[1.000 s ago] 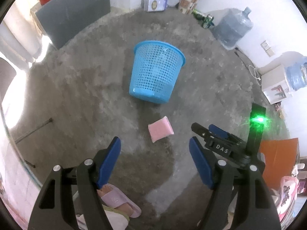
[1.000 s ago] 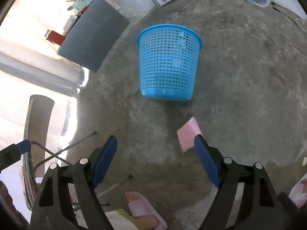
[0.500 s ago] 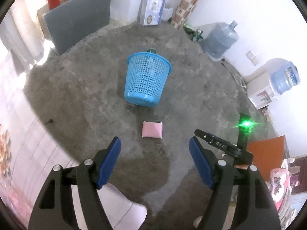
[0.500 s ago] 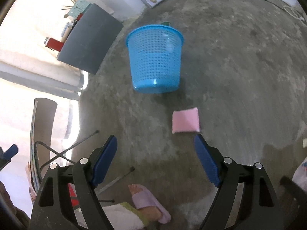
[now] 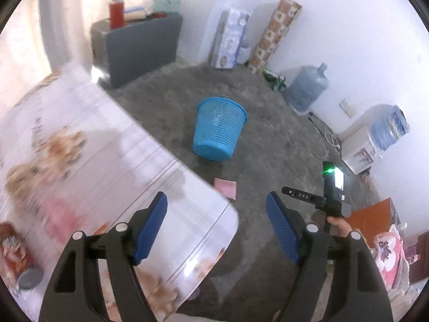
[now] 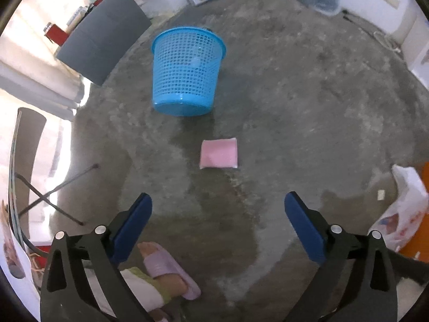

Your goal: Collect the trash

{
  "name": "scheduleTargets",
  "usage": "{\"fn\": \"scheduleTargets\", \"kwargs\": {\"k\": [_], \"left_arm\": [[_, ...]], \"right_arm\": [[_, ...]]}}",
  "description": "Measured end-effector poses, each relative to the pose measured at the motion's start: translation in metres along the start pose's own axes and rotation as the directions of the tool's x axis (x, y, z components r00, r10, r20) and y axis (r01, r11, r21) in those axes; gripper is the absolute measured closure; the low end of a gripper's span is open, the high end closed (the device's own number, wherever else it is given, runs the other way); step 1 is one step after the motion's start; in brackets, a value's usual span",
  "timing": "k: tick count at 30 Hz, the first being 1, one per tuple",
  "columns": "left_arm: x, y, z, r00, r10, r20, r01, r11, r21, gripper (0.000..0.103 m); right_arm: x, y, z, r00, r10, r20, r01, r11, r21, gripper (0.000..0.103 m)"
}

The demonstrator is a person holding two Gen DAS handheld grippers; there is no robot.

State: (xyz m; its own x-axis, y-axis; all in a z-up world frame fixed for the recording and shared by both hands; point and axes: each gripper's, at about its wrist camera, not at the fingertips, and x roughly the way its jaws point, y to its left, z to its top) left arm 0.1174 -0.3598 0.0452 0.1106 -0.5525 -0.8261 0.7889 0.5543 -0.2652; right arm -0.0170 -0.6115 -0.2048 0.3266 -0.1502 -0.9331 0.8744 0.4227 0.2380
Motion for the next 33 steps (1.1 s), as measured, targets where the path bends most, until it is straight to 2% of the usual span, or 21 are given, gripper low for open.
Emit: {"fn": "scheduleTargets", "kwargs": {"k": [6, 11, 15, 20, 22, 28, 33], "left_arm": [[-0.049, 0.027, -0.044, 0.996, 0.010, 0.092, -0.005, 0.998, -0.055, 0.026], [-0.081, 0.053, -0.080, 0.984, 0.006, 0.177, 0.011, 0.995, -0.099, 0.023], [-0.099, 0.069, -0.107, 0.977, 0.005, 0.213, 0.019, 0.993, -0.114, 0.023], [-0.117, 0.087, -0.128, 0.968, -0.015, 0.251, 0.043, 0.994, -0.105, 0.023], [-0.123, 0.094, -0.133, 0.964, -0.027, 0.265, 0.056, 0.993, -0.102, 0.022], [-0.124, 0.102, -0.132, 0.957, -0.062, 0.283, 0.086, 0.994, -0.071, 0.021], [-0.109, 0.103, -0.118, 0.958, -0.075, 0.275, 0.105, 0.990, -0.096, 0.021]], "right_arm": [[-0.030, 0.016, -0.027, 0.993, -0.107, 0.054, 0.111, 0.990, -0.085, 0.008], [-0.055, 0.025, -0.059, 0.968, -0.230, 0.104, 0.244, 0.958, -0.151, 0.008], [-0.068, 0.032, -0.092, 0.951, -0.282, 0.127, 0.299, 0.941, -0.156, 0.008], [-0.086, 0.047, -0.125, 0.953, -0.271, 0.134, 0.287, 0.951, -0.115, 0.008], [-0.091, 0.051, -0.128, 0.957, -0.261, 0.128, 0.274, 0.956, -0.104, 0.008], [-0.114, 0.058, -0.119, 0.954, -0.240, 0.179, 0.251, 0.967, -0.041, 0.008], [-0.118, 0.055, -0.102, 0.962, -0.199, 0.189, 0.206, 0.978, -0.019, 0.008]]}}
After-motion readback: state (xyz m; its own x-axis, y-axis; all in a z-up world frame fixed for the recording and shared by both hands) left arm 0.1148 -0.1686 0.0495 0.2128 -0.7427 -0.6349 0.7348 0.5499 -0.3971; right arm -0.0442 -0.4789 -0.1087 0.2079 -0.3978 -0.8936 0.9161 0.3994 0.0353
